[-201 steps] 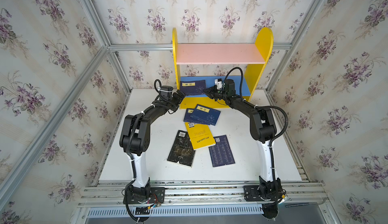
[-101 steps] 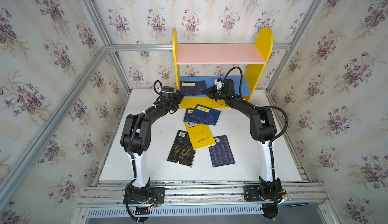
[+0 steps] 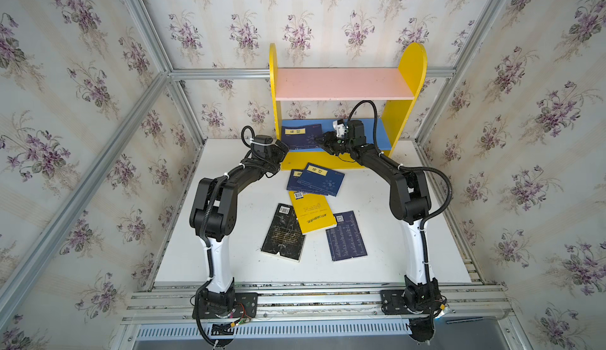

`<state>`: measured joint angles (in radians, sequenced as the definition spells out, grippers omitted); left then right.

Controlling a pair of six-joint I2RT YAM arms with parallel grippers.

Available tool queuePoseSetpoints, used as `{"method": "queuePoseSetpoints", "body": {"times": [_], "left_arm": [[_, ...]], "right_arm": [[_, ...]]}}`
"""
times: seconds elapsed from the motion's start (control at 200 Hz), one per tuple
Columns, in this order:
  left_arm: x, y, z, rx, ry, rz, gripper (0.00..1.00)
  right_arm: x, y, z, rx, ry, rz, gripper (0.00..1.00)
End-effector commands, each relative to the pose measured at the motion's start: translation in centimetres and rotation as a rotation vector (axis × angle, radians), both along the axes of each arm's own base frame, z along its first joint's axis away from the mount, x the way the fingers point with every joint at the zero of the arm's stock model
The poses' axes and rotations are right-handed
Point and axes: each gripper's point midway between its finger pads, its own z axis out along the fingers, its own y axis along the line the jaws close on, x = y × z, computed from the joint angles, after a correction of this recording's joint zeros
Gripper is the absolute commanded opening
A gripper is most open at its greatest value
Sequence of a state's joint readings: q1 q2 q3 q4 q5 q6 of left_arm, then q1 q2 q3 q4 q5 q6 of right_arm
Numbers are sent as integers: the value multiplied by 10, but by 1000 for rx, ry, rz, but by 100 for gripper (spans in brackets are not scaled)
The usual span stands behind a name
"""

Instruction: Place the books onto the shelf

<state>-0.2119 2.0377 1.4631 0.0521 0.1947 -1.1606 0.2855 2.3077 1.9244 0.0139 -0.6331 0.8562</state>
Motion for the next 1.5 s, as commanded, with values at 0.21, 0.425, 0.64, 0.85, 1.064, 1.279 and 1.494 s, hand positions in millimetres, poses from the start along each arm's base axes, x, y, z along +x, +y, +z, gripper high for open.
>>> {"method": "queuePoseSetpoints", "body": {"times": [0.21,0.425,0.64,0.85,1.064,1.279,1.494], "left_arm": [[-9,16,-18,54,86,61,99],[-9,15,-9,50,68,55,99],[-3,0,27,18,-48,-32,99],[-13,-14,70,11,-182,-140,99],[-38,-14,81,32,-213,-194,99],[-64,-12,82,60,-224,-242,99],[-79,-11,80,63,-219,-257,99]], "right_arm": [[-11,-40,-21,-301,67,-104,42],[-10,-22,-10,-264,4,-29,33],[-13,-5,-11,-289,0,7,24],[-17,-10,-4,-316,-12,-10,24],[-25,-14,1,-328,-11,-6,39],[-23,-22,26,-344,-94,-20,51],[-24,-16,13,-341,-68,-3,46]]}}
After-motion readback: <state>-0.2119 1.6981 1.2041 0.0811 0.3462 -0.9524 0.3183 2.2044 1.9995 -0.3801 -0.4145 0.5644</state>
